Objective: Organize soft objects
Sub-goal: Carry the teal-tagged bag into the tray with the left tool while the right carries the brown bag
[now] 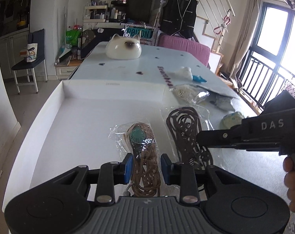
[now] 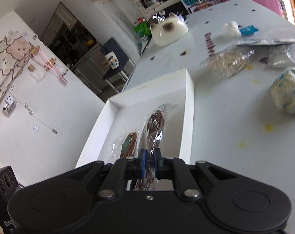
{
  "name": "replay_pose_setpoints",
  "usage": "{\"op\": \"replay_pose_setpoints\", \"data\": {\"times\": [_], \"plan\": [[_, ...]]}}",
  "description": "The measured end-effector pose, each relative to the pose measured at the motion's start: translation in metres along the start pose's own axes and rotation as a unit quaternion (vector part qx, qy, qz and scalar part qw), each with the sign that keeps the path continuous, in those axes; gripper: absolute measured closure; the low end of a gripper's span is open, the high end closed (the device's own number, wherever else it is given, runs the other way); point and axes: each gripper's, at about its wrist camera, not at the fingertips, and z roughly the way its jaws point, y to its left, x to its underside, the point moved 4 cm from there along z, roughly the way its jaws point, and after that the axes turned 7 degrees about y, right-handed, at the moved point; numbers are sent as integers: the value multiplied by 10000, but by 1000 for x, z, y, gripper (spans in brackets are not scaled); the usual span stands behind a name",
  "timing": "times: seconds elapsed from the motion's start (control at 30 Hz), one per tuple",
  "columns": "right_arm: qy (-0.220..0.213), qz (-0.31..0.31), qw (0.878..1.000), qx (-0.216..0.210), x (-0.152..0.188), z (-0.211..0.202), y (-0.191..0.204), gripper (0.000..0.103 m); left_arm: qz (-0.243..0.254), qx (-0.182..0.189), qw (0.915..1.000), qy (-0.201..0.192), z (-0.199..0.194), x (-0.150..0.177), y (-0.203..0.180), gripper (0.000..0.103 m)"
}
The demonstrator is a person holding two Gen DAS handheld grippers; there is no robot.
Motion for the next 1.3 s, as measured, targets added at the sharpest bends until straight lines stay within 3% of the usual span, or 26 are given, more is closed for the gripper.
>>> {"op": "replay_pose_setpoints", "data": {"times": [0.3,0.4,0.5,0.7,0.77,1.0,1.3], "plan": [[362,114,9993,42,20,19,11,92,9,-14,9997,252,4,13,14,70],[372,-17,9989,283,24,20,15,69,58,-100,9993,343,6,15,15,70],[247,-258,9984,433,26,14,21,66,135,-108,9990,413,8,17,15,70],[6,-270,9987,423,24,2,20,69,176,-86,9987,473,16,16,15,70],[-16,-231,9989,415,22,1,19,75,196,-99,9985,492,20,16,14,70],[-16,-118,9996,249,22,1,16,86,331,-31,9981,524,26,17,5,70],[214,-232,9995,98,22,13,23,90,280,0,9982,525,24,19,6,68]]}}
